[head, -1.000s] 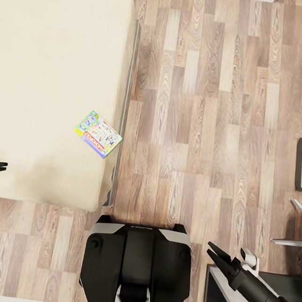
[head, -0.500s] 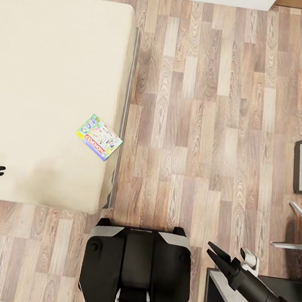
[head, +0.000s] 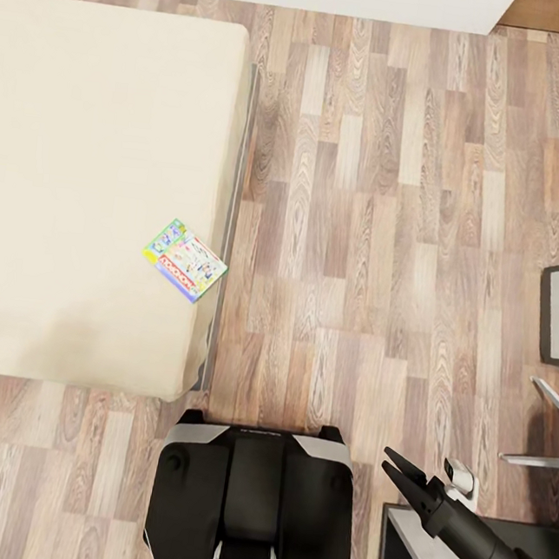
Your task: Put all the toys in the child's room - the three board games (two on the bed and one on the table), the two jigsaw puzzles on the table, and the tennis ball on the table - inside the toy box on the table in the child's room.
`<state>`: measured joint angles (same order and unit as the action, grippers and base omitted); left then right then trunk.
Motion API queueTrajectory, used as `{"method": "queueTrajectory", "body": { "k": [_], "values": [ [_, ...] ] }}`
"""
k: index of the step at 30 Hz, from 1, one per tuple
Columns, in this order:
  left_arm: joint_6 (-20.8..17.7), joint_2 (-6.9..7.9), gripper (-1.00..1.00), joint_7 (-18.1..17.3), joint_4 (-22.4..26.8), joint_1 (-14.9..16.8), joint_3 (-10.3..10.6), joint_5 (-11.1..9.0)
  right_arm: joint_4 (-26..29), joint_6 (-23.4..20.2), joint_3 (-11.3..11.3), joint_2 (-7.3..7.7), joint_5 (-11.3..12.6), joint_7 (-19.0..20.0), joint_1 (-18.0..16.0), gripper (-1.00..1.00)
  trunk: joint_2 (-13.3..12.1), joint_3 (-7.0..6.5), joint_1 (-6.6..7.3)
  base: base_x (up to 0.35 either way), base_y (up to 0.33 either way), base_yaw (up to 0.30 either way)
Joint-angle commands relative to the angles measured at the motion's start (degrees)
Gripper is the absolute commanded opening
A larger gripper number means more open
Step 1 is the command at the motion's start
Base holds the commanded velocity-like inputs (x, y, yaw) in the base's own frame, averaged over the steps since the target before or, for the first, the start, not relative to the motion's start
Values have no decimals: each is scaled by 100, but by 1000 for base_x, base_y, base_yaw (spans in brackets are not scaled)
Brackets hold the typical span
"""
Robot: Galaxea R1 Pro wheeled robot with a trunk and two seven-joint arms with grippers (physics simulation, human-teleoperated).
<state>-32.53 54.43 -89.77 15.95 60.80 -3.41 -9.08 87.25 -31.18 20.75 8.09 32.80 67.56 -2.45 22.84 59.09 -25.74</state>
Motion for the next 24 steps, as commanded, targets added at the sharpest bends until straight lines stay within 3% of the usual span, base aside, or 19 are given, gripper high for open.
{"method": "queueTrajectory", "body": {
  "k": [1, 24],
  "values": [
    [-57, 5, 100, -23, -6, 2, -5, 8, 1, -48, 0, 1, 25, 6, -1, 100, 8, -4, -4, 0, 0, 0],
    [-15, -174, 100, -23, -30, 2, 2, 11, -10, -46, 3, -9, 16, 25, 0, 100, 8, -219, -4, 0, 0, 0]
  ]
}}
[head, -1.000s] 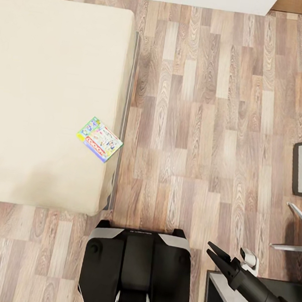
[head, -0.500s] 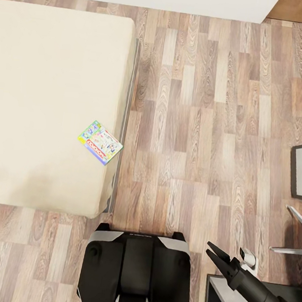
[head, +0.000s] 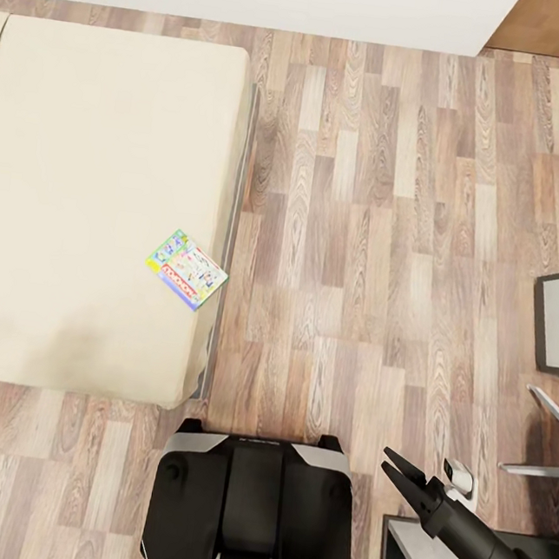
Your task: Put all the toys in the child's room - the three board games (two on the bed and one on the table), the two jigsaw puzzles on the table, and the tennis ball on the table - inside the toy box on the table in the child's room.
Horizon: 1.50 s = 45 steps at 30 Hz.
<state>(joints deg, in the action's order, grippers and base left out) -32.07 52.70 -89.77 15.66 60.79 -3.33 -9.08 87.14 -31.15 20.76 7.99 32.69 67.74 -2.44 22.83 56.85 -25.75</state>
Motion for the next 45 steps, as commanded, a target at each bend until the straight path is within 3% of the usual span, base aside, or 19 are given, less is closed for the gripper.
{"method": "queueTrajectory", "body": {
  "k": [1, 18, 45],
  "values": [
    [-59, -17, 100, -23, -1, 3, -6, 11, 0, -49, 3, 1, 27, 8, -1, 100, 8, -4, -4, 0, 0, 0],
    [47, -156, 100, -23, -225, 3, 6, 24, -5, -49, 7, 1, 11, 3, -1, 100, 8, -163, -4, 0, 0, 0],
    [176, -249, 100, -23, -474, -1, 25, 38, -19, -48, 40, 25, 0, 10, 7, 100, 8, -415, -4, 0, 0, 0]
  ]
}}
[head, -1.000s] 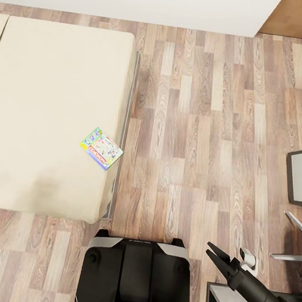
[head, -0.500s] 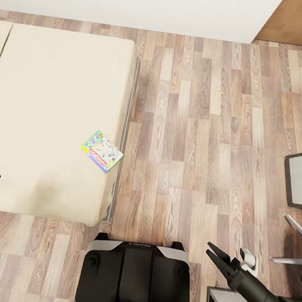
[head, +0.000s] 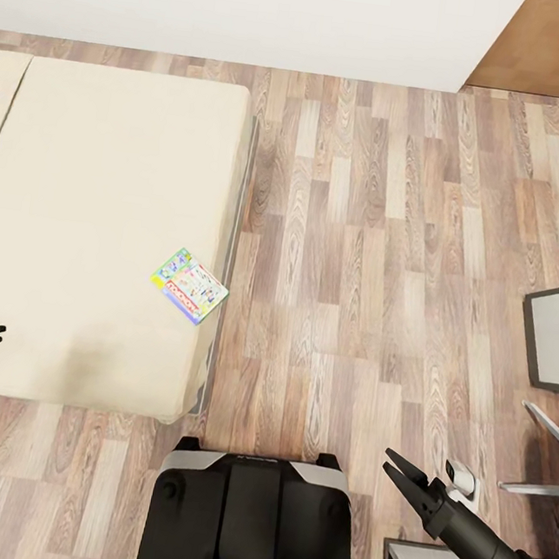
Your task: Put all the toys in the child's room - the three board games (two on the bed and one on the table), the two jigsaw puzzles on the table, and the tennis ball on the table - inside the toy box on the table in the child's room.
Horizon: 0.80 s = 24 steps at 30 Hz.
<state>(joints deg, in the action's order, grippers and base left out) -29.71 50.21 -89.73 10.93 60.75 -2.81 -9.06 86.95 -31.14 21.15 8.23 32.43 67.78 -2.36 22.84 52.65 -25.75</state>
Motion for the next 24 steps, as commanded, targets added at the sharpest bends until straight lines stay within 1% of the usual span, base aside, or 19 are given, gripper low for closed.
{"method": "queueTrajectory", "body": {
  "k": [1, 24],
  "values": [
    [-57, -3, 100, -27, -7, 2, -27, 36, 0, -49, 0, 1, 27, 7, -1, 100, 8, -4, -4, 0, 0, 0],
    [-35, -83, 100, -27, -39, -1, -25, 44, -1, -51, -3, -4, 31, 0, -1, 100, 8, -219, -4, 0, 0, 0]
  ]
}}
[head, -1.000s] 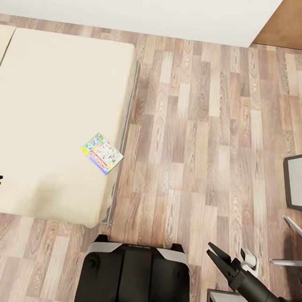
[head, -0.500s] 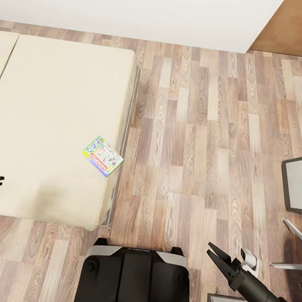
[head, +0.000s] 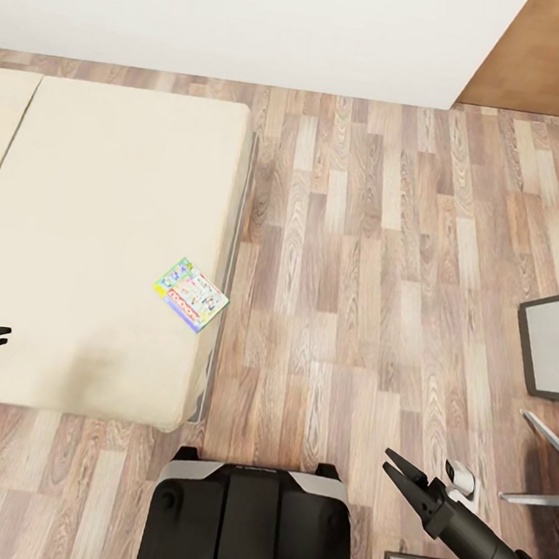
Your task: Put all the toys in the child's room - the three board games (two on the bed and one on the table), the two jigsaw puzzles on the table, and the tennis ball on the table - inside the toy box on the table in the child's room.
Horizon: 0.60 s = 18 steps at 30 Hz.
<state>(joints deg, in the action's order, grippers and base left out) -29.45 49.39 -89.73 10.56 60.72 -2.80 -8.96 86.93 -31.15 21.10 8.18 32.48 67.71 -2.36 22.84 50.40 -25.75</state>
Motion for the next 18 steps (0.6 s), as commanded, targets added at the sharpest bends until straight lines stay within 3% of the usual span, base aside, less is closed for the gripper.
{"method": "queueTrajectory", "body": {
  "k": [1, 18],
  "values": [
    [-61, -4, 100, -27, -1, 2, -27, 35, 0, -49, 3, 1, 26, 7, -1, 100, 8, -4, -4, 0, 0, 0],
    [-60, -63, 100, -27, -1, 1, -23, 35, 4, -49, -1, 0, 30, 5, -1, 100, 8, -163, -4, 0, 0, 0]
  ]
}}
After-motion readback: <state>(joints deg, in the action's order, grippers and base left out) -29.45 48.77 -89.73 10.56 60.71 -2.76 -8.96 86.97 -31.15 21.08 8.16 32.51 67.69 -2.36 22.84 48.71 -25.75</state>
